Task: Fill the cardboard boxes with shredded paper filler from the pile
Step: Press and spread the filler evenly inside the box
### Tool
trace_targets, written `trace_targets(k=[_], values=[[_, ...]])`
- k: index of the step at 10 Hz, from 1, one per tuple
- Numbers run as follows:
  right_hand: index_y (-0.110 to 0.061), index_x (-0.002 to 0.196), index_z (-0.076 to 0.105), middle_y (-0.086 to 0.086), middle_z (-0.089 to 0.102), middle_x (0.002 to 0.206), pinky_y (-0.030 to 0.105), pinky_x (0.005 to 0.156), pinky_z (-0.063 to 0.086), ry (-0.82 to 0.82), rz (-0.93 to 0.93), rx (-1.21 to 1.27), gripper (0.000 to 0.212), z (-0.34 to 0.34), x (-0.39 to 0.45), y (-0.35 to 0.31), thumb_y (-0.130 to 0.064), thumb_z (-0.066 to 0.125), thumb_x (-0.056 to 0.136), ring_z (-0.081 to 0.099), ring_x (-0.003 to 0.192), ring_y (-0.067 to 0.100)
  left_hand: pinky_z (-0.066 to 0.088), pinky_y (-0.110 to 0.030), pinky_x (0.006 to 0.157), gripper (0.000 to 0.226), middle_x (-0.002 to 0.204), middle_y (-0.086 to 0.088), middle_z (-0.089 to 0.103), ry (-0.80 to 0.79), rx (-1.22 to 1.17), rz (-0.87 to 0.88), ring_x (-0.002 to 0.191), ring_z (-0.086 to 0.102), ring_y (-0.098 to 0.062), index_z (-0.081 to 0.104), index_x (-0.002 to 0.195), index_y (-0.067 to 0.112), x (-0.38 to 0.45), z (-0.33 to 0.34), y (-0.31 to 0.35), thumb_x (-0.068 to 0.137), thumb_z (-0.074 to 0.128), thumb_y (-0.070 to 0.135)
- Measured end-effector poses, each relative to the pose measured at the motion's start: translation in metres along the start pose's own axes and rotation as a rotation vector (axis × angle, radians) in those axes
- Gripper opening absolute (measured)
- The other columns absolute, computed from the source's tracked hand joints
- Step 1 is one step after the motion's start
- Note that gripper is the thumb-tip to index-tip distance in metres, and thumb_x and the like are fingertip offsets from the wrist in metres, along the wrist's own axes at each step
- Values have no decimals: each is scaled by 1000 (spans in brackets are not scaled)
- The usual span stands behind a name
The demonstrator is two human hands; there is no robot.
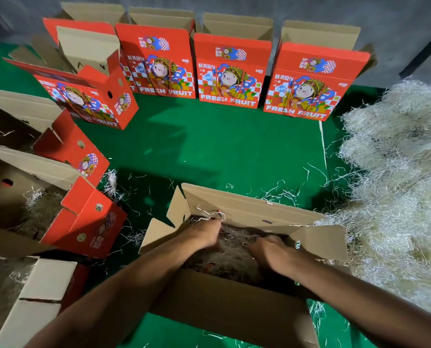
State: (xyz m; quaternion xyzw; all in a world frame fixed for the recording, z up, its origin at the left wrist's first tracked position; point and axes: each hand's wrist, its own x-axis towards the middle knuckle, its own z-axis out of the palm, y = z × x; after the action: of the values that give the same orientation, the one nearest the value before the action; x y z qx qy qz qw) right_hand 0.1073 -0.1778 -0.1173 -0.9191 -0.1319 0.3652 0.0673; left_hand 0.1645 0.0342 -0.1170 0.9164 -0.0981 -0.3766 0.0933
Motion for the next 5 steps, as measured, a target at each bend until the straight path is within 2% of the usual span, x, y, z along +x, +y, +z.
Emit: trace_targets(k=[1, 2, 3, 4, 5], values=[[-15, 126, 62, 15, 54, 134, 56, 104, 32, -63, 78, -56, 31, -4, -13, 3, -21, 46, 100, 43, 129, 39, 41, -38, 104, 32, 132, -14, 57, 18, 159, -16, 122, 55, -28, 55, 130, 7, -11, -11, 0, 99, 45, 11], [-13, 125, 62, 14, 58, 129, 53, 103, 41, -89, 84, -49, 30, -13, -17, -4, -18, 47, 100, 51, 123, 36, 45, -40, 104, 28, 127, -13, 61, -11, 310, 90, 116, 58, -27, 60, 123, 8, -12, -7, 6, 98, 48, 10], [-7, 98, 67, 7, 68, 89, 30, 71, 54, -53, 62, 7, 17, -21, -8, -28, -8, 50, 96, 66, 81, 18, 33, -46, 115, 39, 142, -13, 50, 71, 440, 91, 135, 43, -30, 57, 132, 12, -17, 1, 13, 94, 56, 7], [-19, 66, 58, -1, 51, 58, 27, 49, 36, 259, -90, -6, 24, -15, 5, -38, -18, 48, 88, 48, 49, 13, 30, -45, 117, 44, 150, -19, 41, 35, 506, 29, 139, 38, -35, 47, 143, 6, -25, 7, 14, 98, 49, 5], [-15, 126, 62, 13, 62, 122, 42, 89, 50, 246, -365, -106, 31, -4, 36, -47, -14, 50, 97, 60, 110, 28, 34, -37, 113, 42, 147, -19, 45, 23, 404, 35, 135, 45, -31, 41, 145, 2, -27, 8, 9, 103, 44, 11]])
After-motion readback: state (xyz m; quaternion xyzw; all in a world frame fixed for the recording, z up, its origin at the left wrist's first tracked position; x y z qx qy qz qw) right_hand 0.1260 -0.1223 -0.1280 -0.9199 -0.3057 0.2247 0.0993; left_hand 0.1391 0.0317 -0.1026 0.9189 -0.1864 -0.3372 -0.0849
